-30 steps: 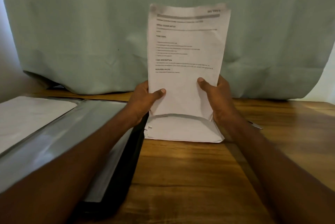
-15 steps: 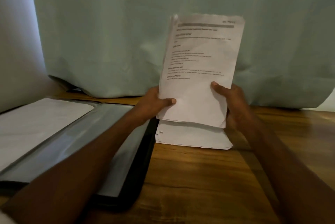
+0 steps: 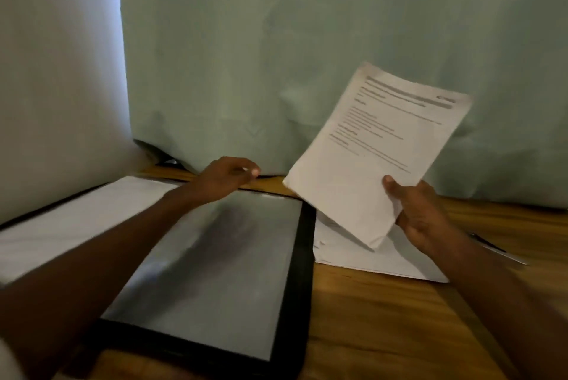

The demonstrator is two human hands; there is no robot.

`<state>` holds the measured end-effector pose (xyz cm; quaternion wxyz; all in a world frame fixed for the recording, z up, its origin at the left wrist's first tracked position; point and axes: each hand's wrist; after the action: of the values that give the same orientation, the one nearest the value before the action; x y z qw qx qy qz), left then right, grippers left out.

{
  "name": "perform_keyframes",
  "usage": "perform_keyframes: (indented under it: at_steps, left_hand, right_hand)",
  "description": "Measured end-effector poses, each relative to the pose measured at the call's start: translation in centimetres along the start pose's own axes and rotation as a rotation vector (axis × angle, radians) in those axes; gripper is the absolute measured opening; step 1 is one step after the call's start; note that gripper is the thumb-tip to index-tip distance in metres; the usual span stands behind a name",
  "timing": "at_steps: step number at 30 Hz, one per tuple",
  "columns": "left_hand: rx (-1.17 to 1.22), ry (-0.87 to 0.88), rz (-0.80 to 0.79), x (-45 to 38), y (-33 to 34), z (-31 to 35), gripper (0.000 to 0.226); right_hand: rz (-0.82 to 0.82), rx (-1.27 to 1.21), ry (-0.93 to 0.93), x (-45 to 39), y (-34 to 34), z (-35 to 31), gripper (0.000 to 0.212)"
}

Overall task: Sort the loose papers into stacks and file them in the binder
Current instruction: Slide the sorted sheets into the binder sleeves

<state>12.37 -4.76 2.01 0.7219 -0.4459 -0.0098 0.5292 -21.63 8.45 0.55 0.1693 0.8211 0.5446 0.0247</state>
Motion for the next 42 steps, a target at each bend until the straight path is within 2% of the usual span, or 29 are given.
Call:
perform_keyframes:
  at_steps: [2, 3, 5, 7, 12, 18, 19, 24, 27, 28, 30, 33, 36, 39, 42]
  left_hand:
    - [-0.233, 0.028, 0.004, 0.3, -0.6, -3.5, 0.006]
    - [-0.257, 0.048, -0.004, 0.5, -0.6, -4.9, 0.004]
    - [-0.265, 0.085, -0.009, 0.9, 0.0, -6.8, 0.006]
    - [-0.290, 0.134, -0.008, 0.4, 0.5, -7.5, 0.018]
    - [-0.348, 0.151, 0.014, -0.4, 1.7, -7.8, 0.027]
    - [-0.302, 0.169, 0.105, -0.5, 1.7, -7.7, 0.007]
    - [-0.272, 0.160, 0.107, -0.6, 1.7, -7.7, 0.005]
    - [-0.219, 0.138, 0.085, -1.1, 1.6, -7.4, 0.023]
    - [-0.219, 0.162, 0.119, -1.0, 1.9, -7.4, 0.016]
    - [-0.220, 0.178, 0.140, -0.8, 2.1, -7.3, 0.011]
    - [-0.248, 0.197, 0.152, -0.6, 2.1, -7.0, 0.005]
    - [-0.263, 0.166, 0.166, -0.5, 2.2, -6.8, 0.013]
    - [-0.228, 0.128, 0.176, -0.4, 2.1, -6.5, 0.018]
    - [-0.211, 0.149, 0.187, -0.4, 1.9, -6.5, 0.018]
    - [-0.178, 0.171, 0.237, -0.4, 1.7, -6.3, 0.018]
  right_hand:
    - [0.016, -0.077, 0.018, -0.7, 0.3, 0.3, 0.064]
    - [0.023, -0.131, 0.045, -1.1, 0.8, 0.4, 0.065]
    - [0.026, -0.217, 0.116, -2.4, 2.5, 0.5, 0.042]
    - [0.016, -0.251, 0.169, -4.3, 4.9, 1.0, 0.030]
    - [0.039, -0.236, 0.152, -8.8, 12.5, 3.5, 0.035]
    - [0.064, -0.213, 0.130, -11.6, 18.1, 5.9, 0.038]
    - [0.068, -0.229, 0.124, -12.0, 18.4, 6.1, 0.035]
    - [0.041, -0.385, 0.114, -13.5, 18.3, 6.3, 0.021]
    - [-0.014, -0.442, 0.171, -13.0, 18.6, 6.3, 0.006]
    - [-0.037, -0.469, 0.188, -12.8, 18.9, 6.2, 0.007]
    - [-0.096, -0.420, 0.212, -12.2, 19.5, 5.8, 0.013]
    - [-0.181, -0.203, 0.231, -11.3, 20.2, 5.3, 0.026]
    - [-0.195, -0.088, 0.233, -11.2, 20.2, 5.4, 0.031]
    - [-0.200, -0.022, 0.220, -11.2, 19.6, 5.3, 0.029]
    - [-0.221, 0.033, 0.215, -11.1, 18.6, 5.5, 0.037]
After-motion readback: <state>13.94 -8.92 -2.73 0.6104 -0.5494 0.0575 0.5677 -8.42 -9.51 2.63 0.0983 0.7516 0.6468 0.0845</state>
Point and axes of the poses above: each hand's wrist, its own x-axis away from the middle knuckle, its own y-axis out of the palm, z = x × y, and after that the axes turned 6 degrees about y, right-handed
